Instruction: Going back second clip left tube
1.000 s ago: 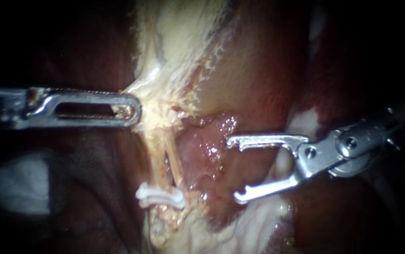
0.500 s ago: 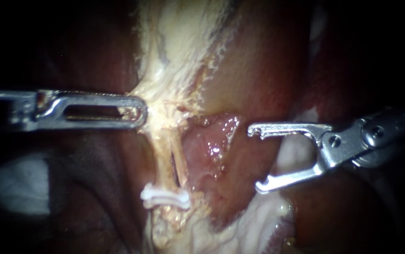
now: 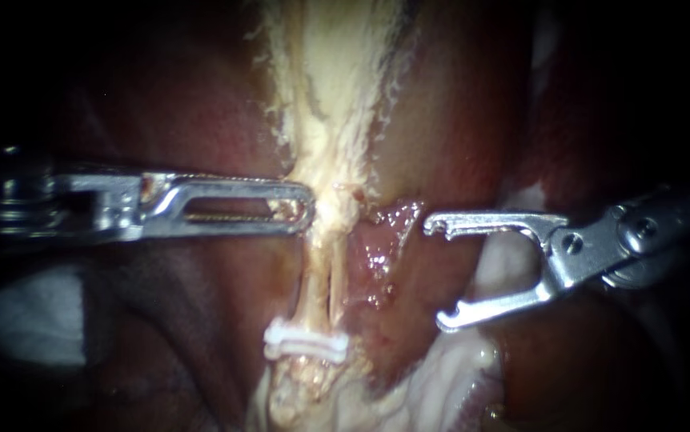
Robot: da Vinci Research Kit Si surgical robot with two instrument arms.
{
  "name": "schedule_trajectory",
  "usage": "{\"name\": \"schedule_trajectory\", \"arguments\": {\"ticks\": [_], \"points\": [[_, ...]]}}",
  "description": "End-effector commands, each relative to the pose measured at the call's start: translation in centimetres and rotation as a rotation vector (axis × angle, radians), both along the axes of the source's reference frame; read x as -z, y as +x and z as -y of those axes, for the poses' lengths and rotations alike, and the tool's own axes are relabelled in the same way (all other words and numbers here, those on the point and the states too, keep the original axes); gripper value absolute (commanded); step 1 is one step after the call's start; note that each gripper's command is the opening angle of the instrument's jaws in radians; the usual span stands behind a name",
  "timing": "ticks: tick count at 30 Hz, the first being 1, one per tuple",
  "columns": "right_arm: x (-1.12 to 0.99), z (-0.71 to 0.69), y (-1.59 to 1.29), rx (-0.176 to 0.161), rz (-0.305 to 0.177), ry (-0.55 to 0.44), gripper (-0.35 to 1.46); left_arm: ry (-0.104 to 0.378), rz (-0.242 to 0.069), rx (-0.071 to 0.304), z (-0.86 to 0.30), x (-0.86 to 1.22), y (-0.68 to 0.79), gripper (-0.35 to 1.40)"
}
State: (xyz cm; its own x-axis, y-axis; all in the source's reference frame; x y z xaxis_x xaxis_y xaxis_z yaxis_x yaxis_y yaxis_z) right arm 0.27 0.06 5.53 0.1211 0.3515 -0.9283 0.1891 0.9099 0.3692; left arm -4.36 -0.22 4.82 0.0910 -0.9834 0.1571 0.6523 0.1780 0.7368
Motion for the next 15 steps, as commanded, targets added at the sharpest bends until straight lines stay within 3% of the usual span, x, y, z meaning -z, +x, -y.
{"name": "schedule_trajectory", "arguments": {"ticks": [1,15], "points": [[0.0,0.0,0.0,0.001,0.001,0.0,0.58,0.001,0.0,0.0,0.0,0.0,0.0,-0.35],[0.0,-0.01,0.0,0.0,0.001,0.0,0.58,0.001,0.0,0.0,0.0,0.01,-0.01,-0.35]]}}
